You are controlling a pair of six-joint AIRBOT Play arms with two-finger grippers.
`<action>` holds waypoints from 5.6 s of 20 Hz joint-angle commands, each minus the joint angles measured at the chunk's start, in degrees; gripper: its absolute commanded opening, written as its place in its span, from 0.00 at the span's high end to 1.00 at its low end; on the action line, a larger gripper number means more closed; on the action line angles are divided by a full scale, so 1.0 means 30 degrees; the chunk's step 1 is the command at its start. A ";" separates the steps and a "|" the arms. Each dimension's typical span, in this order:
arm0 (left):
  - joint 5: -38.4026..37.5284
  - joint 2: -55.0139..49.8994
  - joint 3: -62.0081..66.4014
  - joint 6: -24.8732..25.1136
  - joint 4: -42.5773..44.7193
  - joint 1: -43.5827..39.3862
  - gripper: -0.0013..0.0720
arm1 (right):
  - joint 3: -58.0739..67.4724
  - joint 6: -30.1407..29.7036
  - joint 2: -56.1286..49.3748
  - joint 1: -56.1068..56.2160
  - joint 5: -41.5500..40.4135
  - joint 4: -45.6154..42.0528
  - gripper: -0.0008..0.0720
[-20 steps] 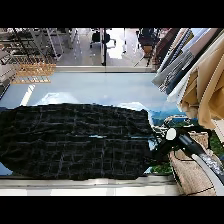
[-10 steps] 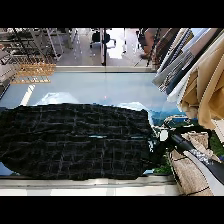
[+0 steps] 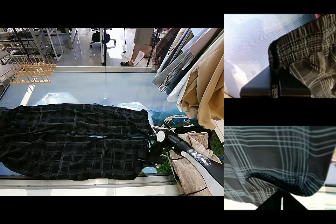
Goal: Fold the clothes and pants, and hang the long-sleeved shirts on hangers.
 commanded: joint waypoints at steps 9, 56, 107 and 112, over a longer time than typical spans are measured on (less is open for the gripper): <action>-0.0284 -0.0007 -0.0007 0.0153 0.0000 0.0007 0.96 | 0.0255 -0.2907 0.3053 0.1129 0.0335 -0.1086 0.58; 1.4702 -0.1297 0.6127 -0.3432 -0.8080 -0.8575 0.97 | 1.4061 -0.2499 -0.7147 -0.2616 -1.2437 -0.6390 0.97; 0.7519 -0.2499 0.3555 -0.1231 -1.7231 -0.7614 0.97 | 0.4612 -0.4714 -0.3082 -0.0656 -1.7201 1.1271 0.97; 0.3993 -0.0714 0.4670 -0.1020 -1.1825 -0.4736 0.97 | 0.7468 -0.5712 -0.1195 -0.1690 -1.0054 0.4954 0.97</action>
